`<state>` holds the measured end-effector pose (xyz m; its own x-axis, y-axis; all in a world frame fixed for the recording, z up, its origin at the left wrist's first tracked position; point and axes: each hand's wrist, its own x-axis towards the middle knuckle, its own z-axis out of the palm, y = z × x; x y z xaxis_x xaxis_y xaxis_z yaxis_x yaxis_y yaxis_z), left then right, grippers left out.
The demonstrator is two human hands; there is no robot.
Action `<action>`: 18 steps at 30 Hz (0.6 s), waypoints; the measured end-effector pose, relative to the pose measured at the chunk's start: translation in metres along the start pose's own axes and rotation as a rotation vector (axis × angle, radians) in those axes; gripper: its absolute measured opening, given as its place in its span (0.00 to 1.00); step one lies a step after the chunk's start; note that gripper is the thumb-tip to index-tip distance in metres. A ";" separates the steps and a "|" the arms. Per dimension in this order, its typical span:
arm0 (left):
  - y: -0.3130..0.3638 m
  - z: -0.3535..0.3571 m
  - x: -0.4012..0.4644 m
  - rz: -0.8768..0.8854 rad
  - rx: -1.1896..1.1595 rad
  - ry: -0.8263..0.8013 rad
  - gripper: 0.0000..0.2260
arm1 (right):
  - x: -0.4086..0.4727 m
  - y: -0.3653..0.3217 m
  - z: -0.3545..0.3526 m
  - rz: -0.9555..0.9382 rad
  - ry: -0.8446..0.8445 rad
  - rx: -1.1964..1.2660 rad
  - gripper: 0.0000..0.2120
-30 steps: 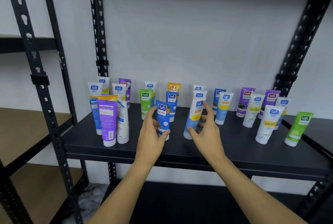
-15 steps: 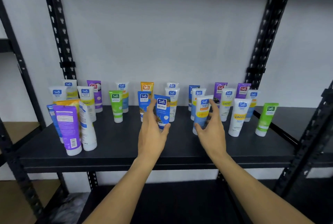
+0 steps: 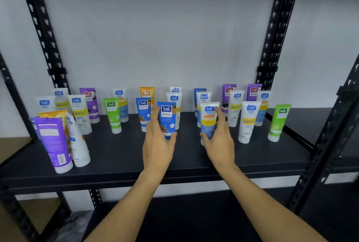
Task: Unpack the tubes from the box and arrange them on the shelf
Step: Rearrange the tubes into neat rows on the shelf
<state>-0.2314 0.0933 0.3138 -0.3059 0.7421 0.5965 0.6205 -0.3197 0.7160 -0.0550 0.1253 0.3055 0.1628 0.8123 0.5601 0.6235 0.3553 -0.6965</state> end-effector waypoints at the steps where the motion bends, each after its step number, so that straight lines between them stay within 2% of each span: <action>1: 0.001 0.001 0.000 0.003 0.002 0.005 0.42 | 0.000 0.000 0.001 -0.001 -0.001 -0.013 0.43; 18: 0.012 0.047 0.002 -0.037 0.176 0.052 0.40 | -0.002 0.010 0.006 -0.015 -0.026 -0.018 0.46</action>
<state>-0.1905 0.1187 0.3061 -0.3649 0.7185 0.5921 0.7236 -0.1813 0.6660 -0.0533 0.1299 0.2943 0.1342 0.8187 0.5584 0.6390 0.3592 -0.6802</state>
